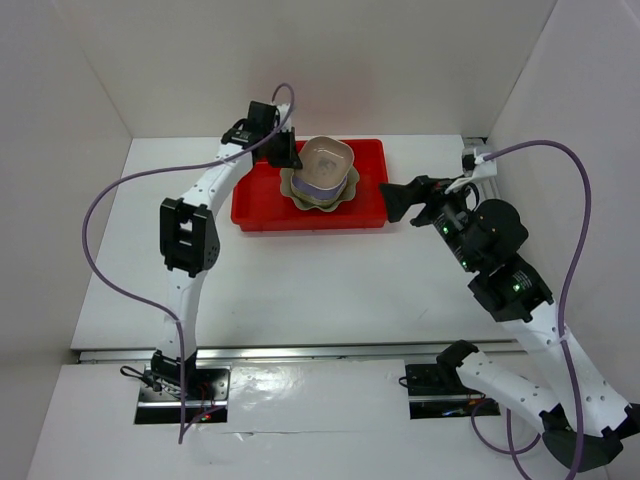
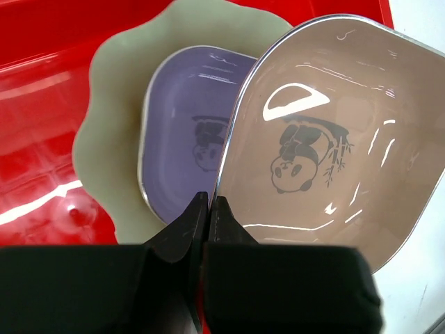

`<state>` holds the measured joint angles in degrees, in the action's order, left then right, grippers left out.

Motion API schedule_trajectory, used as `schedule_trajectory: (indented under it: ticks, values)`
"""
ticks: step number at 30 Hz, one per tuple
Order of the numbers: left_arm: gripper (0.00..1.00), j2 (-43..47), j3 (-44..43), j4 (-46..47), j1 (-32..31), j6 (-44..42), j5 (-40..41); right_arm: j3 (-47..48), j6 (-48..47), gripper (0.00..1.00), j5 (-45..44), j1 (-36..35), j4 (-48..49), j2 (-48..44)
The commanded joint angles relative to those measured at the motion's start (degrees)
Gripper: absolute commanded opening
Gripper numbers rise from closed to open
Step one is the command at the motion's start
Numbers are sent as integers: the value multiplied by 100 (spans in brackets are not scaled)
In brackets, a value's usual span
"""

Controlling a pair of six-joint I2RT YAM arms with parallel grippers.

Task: Place the plates into the plastic bin on the countertop

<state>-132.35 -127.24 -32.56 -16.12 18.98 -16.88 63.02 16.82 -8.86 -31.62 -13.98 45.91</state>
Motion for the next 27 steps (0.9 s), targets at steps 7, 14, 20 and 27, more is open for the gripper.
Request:
schedule_trajectory:
  ticks: [7, 14, 20, 27]
  values:
    - [6, 254, 85, 100, 21, -123, 353, 87, -21, 100, -46, 24, -167, -3]
    - [11, 79, -160, 100, 21, -9, 467, 87, -21, 100, -45, 24, -167, -3]
    - [51, 26, -240, 100, 21, 158, 388, 140, -21, 100, -98, 24, -281, -3]
    - [77, 956, 50, 346, 82, 272, 388, 140, -73, 100, -98, 24, -281, 50]
